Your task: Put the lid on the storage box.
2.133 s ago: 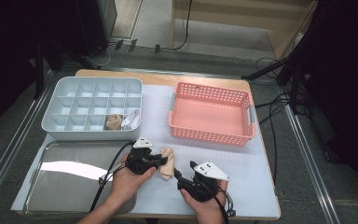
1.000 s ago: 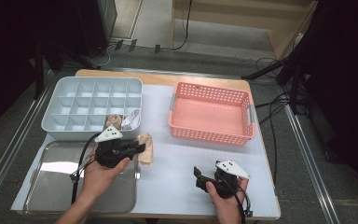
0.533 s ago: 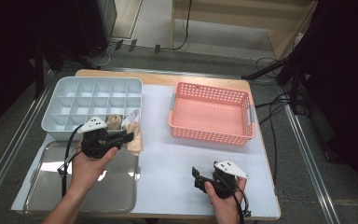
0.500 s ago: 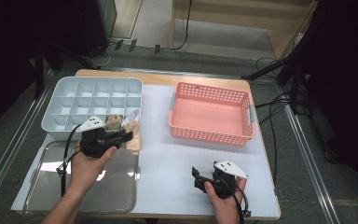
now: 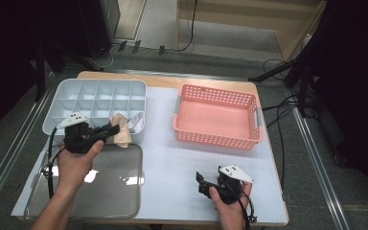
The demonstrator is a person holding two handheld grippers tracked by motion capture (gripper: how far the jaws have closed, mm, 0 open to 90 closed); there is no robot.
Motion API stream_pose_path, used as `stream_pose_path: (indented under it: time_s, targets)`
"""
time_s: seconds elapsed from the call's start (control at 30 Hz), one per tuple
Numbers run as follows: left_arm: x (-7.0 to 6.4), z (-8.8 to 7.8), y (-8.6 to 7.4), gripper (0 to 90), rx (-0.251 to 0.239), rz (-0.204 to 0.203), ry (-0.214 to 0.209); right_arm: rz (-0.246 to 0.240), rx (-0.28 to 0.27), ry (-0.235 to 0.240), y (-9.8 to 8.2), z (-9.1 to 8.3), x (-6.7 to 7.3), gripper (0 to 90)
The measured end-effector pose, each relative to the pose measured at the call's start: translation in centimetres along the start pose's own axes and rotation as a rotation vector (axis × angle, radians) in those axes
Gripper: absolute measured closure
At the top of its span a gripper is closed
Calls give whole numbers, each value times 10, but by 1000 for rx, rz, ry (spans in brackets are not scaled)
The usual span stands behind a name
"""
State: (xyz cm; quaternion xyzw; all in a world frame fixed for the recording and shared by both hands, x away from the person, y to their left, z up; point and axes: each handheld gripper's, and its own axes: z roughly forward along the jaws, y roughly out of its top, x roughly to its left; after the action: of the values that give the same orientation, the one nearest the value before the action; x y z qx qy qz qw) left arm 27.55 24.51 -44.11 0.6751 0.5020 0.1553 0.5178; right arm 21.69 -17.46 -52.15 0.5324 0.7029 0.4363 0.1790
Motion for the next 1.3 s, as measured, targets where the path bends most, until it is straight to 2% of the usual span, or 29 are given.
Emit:
stream_pose_path:
  time_s: [0.23, 0.3, 0.4, 0.53, 0.7, 0.9, 1.0, 1.07, 1.2, 1.23, 1.3]
  targets:
    - [14, -6, 2, 775, -30, -11, 61, 4, 7, 0, 0, 1, 0, 137]
    - [16, -7, 2, 774, -50, -10, 91, 4, 7, -1, 0, 1, 0, 137]
    - [19, -8, 0, 773, -81, 6, 159, 7, 8, -1, -1, 0, -1, 137]
    - [25, -11, -1, 773, -127, -7, 210, 5, 6, 0, -1, 0, -1, 137]
    - [35, -11, -4, 773, -158, -13, 275, 10, 9, 0, -1, 0, -1, 137]
    - [49, -9, -8, 772, -147, -7, 348, 8, 10, 0, -1, 1, -1, 137]
    - [56, -5, -12, 771, -131, -29, 362, 11, 13, 0, -2, 1, -1, 138]
    - [58, 0, -15, 770, -117, -17, 389, 14, 15, 2, -2, 1, -1, 138]
    - [60, 9, -18, 769, -89, 2, 414, 14, 13, 3, -2, 1, -1, 139]
    - [60, 11, -18, 768, -77, 12, 413, 17, 14, 2, -2, 0, -1, 139]
    - [57, 16, -20, 767, -49, 47, 440, 16, 12, 4, -3, 1, -2, 140]
